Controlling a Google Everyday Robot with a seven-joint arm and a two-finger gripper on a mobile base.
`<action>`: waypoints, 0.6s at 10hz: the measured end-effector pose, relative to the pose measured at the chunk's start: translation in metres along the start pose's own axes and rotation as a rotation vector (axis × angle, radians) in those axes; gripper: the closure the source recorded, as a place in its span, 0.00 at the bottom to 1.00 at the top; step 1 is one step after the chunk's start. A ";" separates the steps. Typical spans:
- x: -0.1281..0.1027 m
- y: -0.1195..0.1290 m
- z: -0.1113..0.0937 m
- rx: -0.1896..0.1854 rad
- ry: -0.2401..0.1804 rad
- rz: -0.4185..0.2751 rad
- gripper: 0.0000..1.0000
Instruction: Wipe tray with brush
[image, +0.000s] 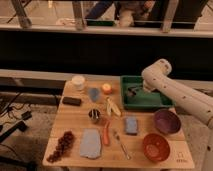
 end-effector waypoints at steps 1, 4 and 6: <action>0.003 -0.004 0.001 0.000 -0.004 -0.003 0.82; 0.017 -0.023 0.014 0.015 -0.009 -0.007 0.82; 0.011 -0.029 0.018 0.023 -0.012 -0.017 0.82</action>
